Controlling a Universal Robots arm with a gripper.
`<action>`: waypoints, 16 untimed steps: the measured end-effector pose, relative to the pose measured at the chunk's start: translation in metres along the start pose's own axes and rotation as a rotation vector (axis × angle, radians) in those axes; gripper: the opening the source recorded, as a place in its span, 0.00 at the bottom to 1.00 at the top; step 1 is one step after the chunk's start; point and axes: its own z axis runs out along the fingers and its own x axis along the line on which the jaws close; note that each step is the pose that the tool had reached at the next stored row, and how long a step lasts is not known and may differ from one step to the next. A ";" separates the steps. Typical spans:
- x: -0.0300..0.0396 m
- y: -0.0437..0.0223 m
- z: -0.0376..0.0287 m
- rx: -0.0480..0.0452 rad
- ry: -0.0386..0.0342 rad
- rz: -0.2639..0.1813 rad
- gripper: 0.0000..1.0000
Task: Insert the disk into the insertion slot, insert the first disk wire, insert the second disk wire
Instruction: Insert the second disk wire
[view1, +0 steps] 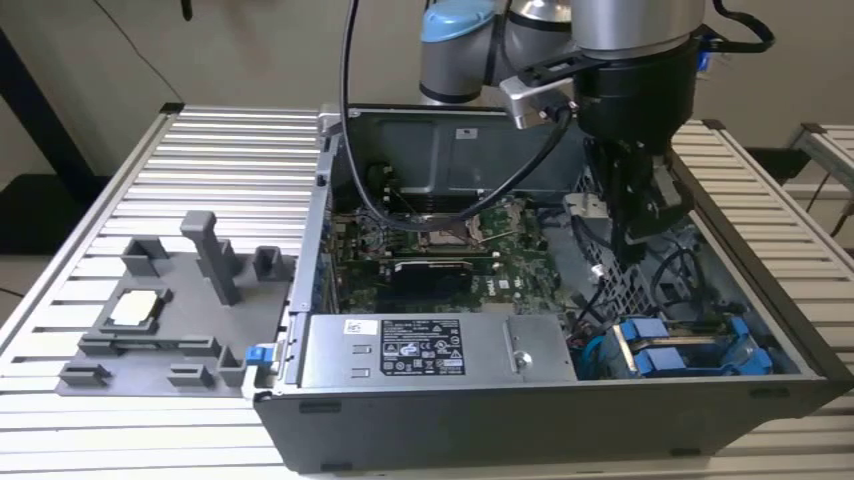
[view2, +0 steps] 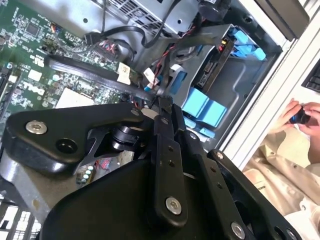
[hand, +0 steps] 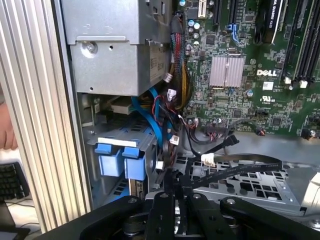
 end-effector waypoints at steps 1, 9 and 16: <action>0.0019 -0.0013 0.0008 -0.0016 -0.0004 0.000 0.16; 0.0176 -0.0138 0.0083 -0.0196 -0.0047 -0.003 0.16; 0.0316 -0.0256 0.0150 -0.0419 -0.0079 -0.007 0.16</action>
